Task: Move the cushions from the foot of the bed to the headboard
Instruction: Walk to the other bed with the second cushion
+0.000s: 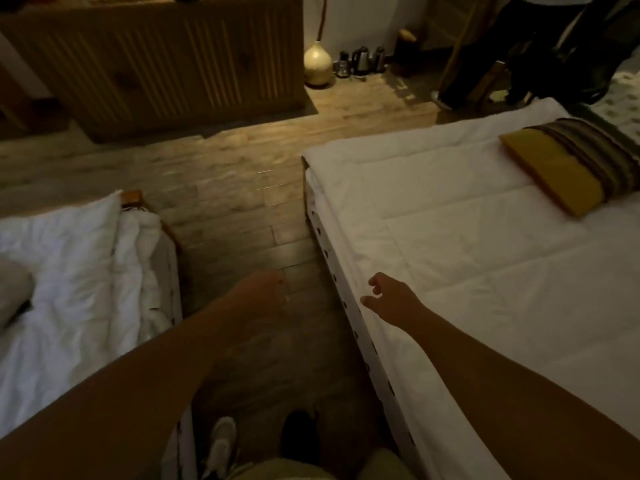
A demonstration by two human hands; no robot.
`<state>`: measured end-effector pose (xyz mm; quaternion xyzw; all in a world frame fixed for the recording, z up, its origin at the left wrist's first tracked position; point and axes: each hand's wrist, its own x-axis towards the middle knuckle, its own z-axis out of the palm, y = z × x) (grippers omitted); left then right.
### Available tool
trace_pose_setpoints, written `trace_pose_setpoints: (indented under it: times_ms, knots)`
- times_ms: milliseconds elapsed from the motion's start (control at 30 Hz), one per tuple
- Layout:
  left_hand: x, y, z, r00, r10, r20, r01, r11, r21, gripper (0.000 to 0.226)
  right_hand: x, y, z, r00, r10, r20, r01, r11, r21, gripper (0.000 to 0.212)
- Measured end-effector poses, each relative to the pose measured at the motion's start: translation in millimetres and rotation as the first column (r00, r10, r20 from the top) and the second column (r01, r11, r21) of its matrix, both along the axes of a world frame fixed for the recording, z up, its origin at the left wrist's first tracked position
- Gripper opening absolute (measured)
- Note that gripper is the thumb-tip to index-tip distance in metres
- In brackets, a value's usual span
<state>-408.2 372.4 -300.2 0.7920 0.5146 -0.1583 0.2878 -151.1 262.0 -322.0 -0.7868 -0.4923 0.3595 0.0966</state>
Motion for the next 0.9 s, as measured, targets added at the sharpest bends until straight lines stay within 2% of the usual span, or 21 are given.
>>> trace_pose_setpoints:
  times_ms: [233, 567, 667, 900]
  knots:
    - [14, 107, 3, 0.999, 0.048, 0.02, -0.049, 0.998, 0.027, 0.046, 18, 118, -12, 0.999, 0.054, 0.008, -0.054, 0.998, 0.034, 0.051]
    - [75, 281, -1, 0.994, 0.109, -0.017, -0.109, 0.994, -0.003, 0.049, 62, 314, -42, 0.99, 0.04, -0.133, -0.036, 0.999, 0.03, 0.042]
    - [87, 332, -2, 0.99, 0.143, 0.003, -0.143, 0.99, 0.018, 0.049, 70, 373, -40, 0.992, 0.058, -0.109, -0.053, 0.998, 0.041, 0.043]
    - [95, 489, -15, 0.995, 0.096, -0.007, -0.096, 0.992, 0.084, 0.053, 77, 532, -37, 0.994, 0.101, -0.05, -0.098, 0.994, 0.057, 0.057]
